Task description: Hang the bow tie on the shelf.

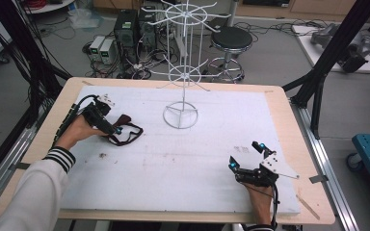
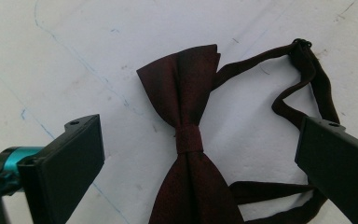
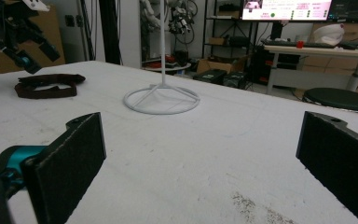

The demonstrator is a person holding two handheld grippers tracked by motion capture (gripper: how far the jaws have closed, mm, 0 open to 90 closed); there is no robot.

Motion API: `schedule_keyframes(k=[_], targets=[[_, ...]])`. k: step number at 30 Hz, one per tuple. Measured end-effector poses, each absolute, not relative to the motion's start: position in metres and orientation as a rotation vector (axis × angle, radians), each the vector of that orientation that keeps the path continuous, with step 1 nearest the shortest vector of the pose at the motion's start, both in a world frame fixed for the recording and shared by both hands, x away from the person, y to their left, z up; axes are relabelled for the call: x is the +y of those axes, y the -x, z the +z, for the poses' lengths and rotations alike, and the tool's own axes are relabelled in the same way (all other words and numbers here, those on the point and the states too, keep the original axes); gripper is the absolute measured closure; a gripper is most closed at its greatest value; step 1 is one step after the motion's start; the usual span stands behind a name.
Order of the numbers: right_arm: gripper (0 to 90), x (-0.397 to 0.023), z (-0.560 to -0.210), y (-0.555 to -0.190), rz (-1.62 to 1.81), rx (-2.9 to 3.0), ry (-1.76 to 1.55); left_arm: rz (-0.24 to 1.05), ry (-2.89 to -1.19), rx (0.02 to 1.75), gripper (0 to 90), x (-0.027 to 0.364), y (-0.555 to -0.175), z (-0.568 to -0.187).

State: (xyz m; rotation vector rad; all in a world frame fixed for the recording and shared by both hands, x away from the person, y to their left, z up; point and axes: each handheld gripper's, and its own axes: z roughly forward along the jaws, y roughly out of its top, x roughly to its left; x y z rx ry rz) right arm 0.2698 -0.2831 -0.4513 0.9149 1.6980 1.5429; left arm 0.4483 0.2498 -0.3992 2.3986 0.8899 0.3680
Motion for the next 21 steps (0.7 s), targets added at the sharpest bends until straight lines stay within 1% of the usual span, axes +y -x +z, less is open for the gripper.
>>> schedule_keyframes(k=[11,13,14,15,19,20,21], targets=[[0.6,-0.283,-0.451,-0.269,1.550,1.704,-0.922,0.337,-2.439,0.952,3.4,0.249,-0.455,-0.410],[0.6,-0.283,-0.451,-0.269,1.548,1.704,-0.920,0.338,-2.443,0.959,9.3,0.249,-0.455,-0.411],[0.6,-0.283,-0.451,-0.269,1.548,1.704,-0.920,0.335,-2.443,0.957,9.3,0.249,-0.455,-0.411],[0.6,-0.283,-0.451,-0.269,1.548,1.704,-0.921,0.341,-2.449,0.956,12.4,0.250,-0.455,-0.411],[0.6,-0.283,-0.451,-0.269,1.548,1.704,-0.921,0.355,-2.457,0.991,14.2,0.250,-0.456,-0.411],[0.6,-0.283,-0.451,-0.269,1.548,1.702,-0.922,0.356,-2.458,0.991,17.3,0.250,-0.456,-0.412],[0.6,-0.283,-0.451,-0.269,1.548,1.702,-0.923,0.352,-2.460,0.991,22.3,0.249,-0.455,-0.412]])
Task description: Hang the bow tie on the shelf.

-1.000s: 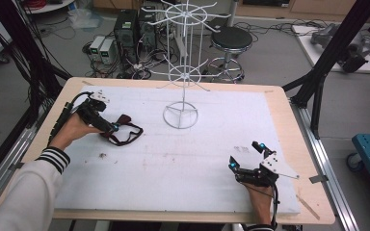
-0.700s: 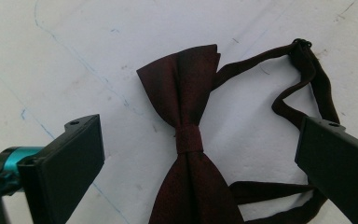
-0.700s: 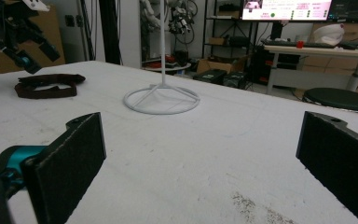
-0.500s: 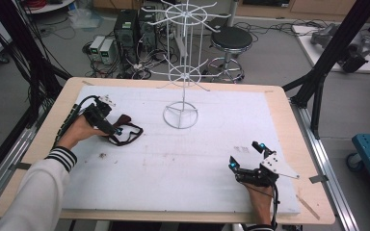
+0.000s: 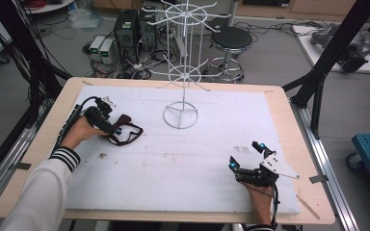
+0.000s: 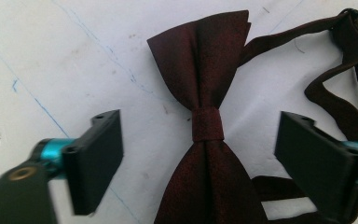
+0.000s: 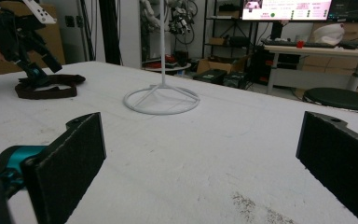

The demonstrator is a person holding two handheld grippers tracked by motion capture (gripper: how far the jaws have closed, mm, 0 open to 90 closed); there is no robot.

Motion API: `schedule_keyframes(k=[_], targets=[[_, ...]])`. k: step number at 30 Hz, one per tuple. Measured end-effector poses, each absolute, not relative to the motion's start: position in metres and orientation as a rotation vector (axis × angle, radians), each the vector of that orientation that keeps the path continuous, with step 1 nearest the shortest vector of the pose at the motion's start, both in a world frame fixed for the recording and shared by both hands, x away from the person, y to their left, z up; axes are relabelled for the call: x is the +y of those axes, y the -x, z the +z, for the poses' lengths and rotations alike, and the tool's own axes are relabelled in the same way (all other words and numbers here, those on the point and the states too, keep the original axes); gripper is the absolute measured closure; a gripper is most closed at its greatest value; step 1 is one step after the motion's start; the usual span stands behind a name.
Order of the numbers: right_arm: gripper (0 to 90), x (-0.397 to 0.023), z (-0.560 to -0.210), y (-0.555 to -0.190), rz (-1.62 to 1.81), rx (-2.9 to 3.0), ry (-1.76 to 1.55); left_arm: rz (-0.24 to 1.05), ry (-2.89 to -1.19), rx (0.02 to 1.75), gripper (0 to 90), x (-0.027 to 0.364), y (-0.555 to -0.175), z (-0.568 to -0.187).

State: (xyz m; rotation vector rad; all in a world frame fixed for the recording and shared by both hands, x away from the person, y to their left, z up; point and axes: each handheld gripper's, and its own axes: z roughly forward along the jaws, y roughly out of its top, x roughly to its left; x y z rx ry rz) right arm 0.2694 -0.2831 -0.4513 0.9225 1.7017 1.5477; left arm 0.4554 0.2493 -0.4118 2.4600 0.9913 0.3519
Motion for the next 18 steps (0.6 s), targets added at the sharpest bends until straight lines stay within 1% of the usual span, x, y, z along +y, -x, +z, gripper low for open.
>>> schedule_keyframes(k=[1,2,3,5,6,7,8,10,11,12,13,16,17,18], targets=[[0.6,-0.2831,-0.4513,-0.2694,1.548,1.702,-0.923,0.350,-2.466,0.987,22.3,0.2491,-0.4555,-0.4118],[0.6,-0.2831,-0.4513,-0.2695,1.547,1.702,-0.922,0.351,-2.465,0.984,28.2,0.2486,-0.4553,-0.4120],[0.6,-0.2831,-0.4513,-0.2695,1.548,1.702,-0.922,0.342,-2.460,0.988,30.7,0.2481,-0.4551,-0.4130],[0.6,-0.2831,-0.4512,-0.2694,1.549,1.704,-0.922,0.347,-2.461,0.998,33.8,0.2476,-0.4549,-0.4135],[0.6,-0.2831,-0.4512,-0.2694,1.549,1.704,-0.922,0.347,-2.463,1.008,33.8,0.2475,-0.4550,-0.4138],[0.6,-0.2830,-0.4513,-0.2695,1.547,1.701,-0.922,0.338,-2.462,1.012,39.8,0.2475,-0.4550,-0.4144],[0.6,-0.2830,-0.4513,-0.2695,1.547,1.701,-0.922,0.338,-2.463,1.018,39.8,0.2473,-0.4549,-0.4144],[0.6,-0.2832,-0.4513,-0.2698,1.545,1.698,-0.917,0.334,-2.455,1.026,47.7,0.2474,-0.4548,-0.4135],[0.6,-0.2832,-0.4513,-0.2698,1.545,1.698,-0.917,0.330,-2.444,1.029,47.7,0.2470,-0.4541,-0.4132],[0.6,-0.2832,-0.4513,-0.2698,1.544,1.699,-0.916,0.335,-2.444,1.031,50.6,0.2466,-0.4538,-0.4125],[0.6,-0.2831,-0.4513,-0.2698,1.543,1.698,-0.916,0.337,-2.444,1.038,57.3,0.2462,-0.4537,-0.4125],[0.6,-0.2833,-0.4513,-0.2698,1.543,1.698,-0.915,0.317,-2.454,1.054,65.6,0.2450,-0.4532,-0.4139],[0.6,-0.2833,-0.4513,-0.2698,1.543,1.698,-0.915,0.321,-2.463,1.052,65.6,0.2446,-0.4530,-0.4143],[0.6,-0.2830,-0.4512,-0.2694,1.548,1.702,-0.922,0.325,-2.467,1.058,70.4,0.2441,-0.4528,-0.4143]])
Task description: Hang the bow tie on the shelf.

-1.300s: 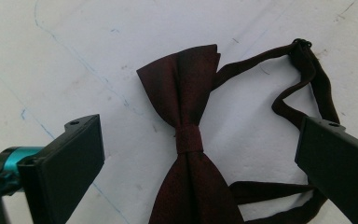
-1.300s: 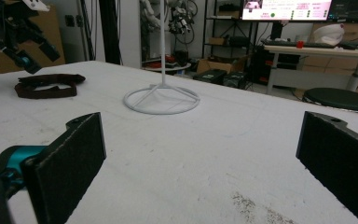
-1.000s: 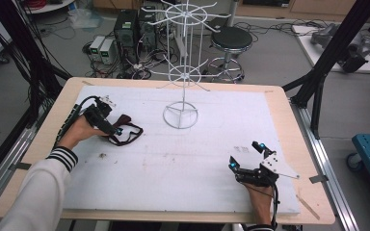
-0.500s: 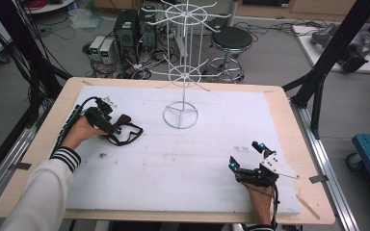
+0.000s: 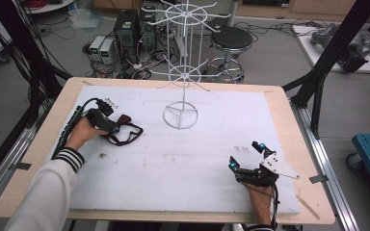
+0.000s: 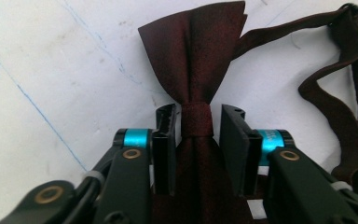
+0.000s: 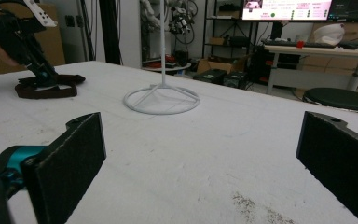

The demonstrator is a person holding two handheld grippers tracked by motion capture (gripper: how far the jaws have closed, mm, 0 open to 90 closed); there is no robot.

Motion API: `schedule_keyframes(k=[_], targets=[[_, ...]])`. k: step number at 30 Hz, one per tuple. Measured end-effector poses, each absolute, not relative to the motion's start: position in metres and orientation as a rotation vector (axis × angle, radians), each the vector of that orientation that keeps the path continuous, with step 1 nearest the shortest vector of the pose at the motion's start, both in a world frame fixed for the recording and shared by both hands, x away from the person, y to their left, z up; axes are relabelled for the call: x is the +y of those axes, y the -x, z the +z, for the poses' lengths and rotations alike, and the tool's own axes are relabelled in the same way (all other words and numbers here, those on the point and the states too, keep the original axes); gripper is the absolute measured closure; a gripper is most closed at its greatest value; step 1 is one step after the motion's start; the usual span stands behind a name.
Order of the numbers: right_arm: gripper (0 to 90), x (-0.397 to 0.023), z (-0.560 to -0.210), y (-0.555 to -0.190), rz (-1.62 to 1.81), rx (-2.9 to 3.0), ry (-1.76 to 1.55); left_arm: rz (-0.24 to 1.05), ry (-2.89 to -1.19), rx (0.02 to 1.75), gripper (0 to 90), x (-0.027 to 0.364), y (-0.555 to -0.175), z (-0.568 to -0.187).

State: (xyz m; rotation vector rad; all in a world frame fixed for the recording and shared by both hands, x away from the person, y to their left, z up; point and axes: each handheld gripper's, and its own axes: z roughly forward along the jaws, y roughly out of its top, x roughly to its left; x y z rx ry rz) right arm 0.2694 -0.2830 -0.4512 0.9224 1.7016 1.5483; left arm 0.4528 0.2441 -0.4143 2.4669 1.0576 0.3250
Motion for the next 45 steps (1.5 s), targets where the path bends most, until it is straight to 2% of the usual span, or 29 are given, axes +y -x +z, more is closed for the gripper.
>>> schedule_keyframes(k=[3,10,14,45], targets=[[0.6,-0.283,-0.451,-0.269,1.547,1.702,-0.922,0.325,-2.469,1.067,75.1,0.243,-0.452,-0.414],[0.6,-0.284,-0.451,-0.270,1.548,1.700,-0.919,0.363,-2.467,1.064,76.3,0.239,-0.445,-0.414],[0.6,-0.284,-0.451,-0.270,1.549,1.701,-0.920,0.433,-2.458,1.017,76.3,0.238,-0.441,-0.408],[0.6,-0.283,-0.451,-0.269,1.549,1.704,-0.926,0.376,-2.233,0.764,76.6,0.236,-0.408,-0.361]])
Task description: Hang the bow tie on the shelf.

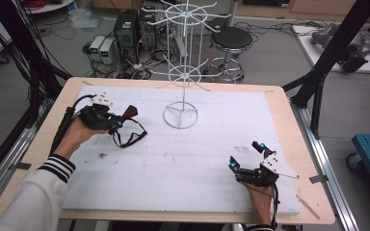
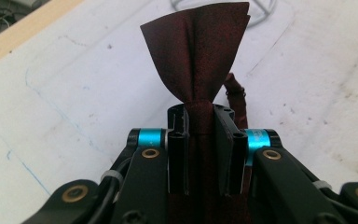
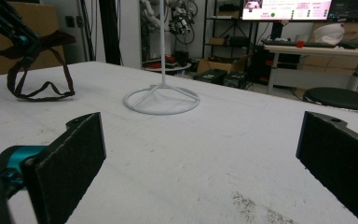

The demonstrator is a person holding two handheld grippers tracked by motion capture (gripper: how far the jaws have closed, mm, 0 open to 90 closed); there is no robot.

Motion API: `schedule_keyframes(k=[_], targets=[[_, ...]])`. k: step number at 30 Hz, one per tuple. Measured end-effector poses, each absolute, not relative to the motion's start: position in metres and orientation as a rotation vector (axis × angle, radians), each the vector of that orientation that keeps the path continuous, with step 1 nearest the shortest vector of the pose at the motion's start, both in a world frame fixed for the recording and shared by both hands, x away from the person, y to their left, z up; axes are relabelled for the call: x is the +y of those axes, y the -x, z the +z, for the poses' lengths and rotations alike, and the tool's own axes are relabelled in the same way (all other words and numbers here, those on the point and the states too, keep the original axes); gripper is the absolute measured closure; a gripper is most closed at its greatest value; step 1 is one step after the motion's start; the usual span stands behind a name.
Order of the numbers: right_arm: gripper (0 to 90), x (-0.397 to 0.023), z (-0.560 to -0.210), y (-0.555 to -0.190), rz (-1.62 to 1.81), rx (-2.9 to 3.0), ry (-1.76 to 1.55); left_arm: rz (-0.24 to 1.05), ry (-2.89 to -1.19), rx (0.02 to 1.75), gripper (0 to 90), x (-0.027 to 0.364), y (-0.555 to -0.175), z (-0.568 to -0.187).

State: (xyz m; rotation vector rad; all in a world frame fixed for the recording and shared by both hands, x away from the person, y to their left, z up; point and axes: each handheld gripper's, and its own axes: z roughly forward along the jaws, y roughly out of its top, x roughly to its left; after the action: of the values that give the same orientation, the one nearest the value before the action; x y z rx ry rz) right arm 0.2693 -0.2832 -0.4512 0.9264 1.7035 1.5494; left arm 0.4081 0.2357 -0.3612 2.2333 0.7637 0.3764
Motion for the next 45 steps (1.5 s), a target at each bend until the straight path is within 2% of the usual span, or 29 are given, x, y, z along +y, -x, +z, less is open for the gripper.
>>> schedule_keyframes(k=[19,34,45], targets=[[0.6,-0.283,-0.451,-0.269,1.547,1.703,-0.923,0.351,-2.108,0.615,76.6,0.211,-0.386,-0.330],[0.6,-0.283,-0.451,-0.270,1.548,1.704,-0.920,0.292,-2.024,0.421,76.5,0.167,-0.367,-0.292],[0.6,-0.283,-0.451,-0.269,1.550,1.704,-0.922,0.285,-1.988,0.386,76.6,0.149,-0.364,-0.277]])
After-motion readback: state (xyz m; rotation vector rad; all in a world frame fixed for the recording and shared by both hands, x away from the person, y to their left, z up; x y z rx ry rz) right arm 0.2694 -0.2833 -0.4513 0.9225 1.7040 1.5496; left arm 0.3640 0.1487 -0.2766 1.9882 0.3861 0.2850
